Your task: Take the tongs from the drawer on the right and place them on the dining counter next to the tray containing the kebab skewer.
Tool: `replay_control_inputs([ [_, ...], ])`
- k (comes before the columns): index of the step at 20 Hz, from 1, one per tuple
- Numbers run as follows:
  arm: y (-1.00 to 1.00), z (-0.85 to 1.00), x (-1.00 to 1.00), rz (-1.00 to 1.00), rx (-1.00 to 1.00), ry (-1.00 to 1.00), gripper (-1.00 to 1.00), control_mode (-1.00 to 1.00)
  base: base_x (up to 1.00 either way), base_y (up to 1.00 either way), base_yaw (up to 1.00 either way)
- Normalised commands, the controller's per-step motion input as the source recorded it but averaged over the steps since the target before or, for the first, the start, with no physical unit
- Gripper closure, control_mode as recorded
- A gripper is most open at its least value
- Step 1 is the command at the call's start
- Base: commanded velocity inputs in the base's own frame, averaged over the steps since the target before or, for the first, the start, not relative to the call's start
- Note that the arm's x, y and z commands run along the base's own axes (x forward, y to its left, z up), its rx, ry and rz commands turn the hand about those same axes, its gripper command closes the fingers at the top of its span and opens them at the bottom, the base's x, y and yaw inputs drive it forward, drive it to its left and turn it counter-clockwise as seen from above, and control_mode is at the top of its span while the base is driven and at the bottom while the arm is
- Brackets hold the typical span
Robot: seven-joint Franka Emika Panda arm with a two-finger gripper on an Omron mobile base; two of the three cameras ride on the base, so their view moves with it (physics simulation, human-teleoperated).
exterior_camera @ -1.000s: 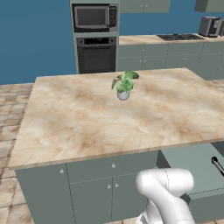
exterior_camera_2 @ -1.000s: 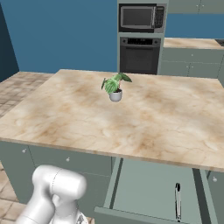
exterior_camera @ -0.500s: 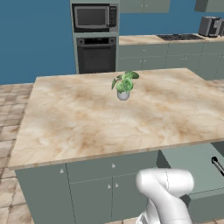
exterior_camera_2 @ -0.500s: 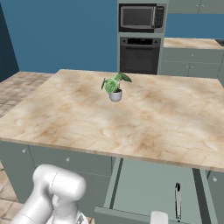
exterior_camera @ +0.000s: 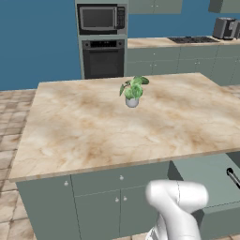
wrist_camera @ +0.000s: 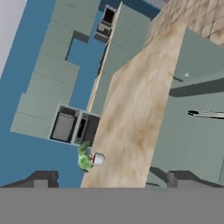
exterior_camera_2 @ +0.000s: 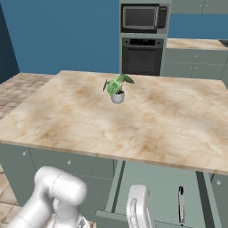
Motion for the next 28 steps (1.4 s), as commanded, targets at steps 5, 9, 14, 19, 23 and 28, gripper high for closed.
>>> replay_control_inputs([
  [5, 0.46, 0.09, 0.42, 0.00, -0.11, 0.00, -1.00, -1.00, 0.00, 0.00, 0.00],
  [9, 0.47, 0.14, 0.49, 0.00, -0.13, 0.00, -1.00, -1.00, 0.00, 0.00, 0.00],
  [14, 0.42, 0.18, 0.64, 0.00, -0.16, 0.06, -1.00, -1.00, 0.00, 0.00, 0.00],
  [19, 0.25, 0.19, 0.67, 0.00, -0.19, 0.15, -1.00, -1.00, 0.00, 0.00, 0.00],
  [23, 0.17, 0.20, 0.53, 0.00, -0.21, 0.28, -1.00, -1.00, 0.00, 0.00, 0.00],
  [28, 0.06, 0.23, 0.63, 0.00, -0.21, 0.39, -1.00, -1.00, 0.00, 0.00, 0.00],
])
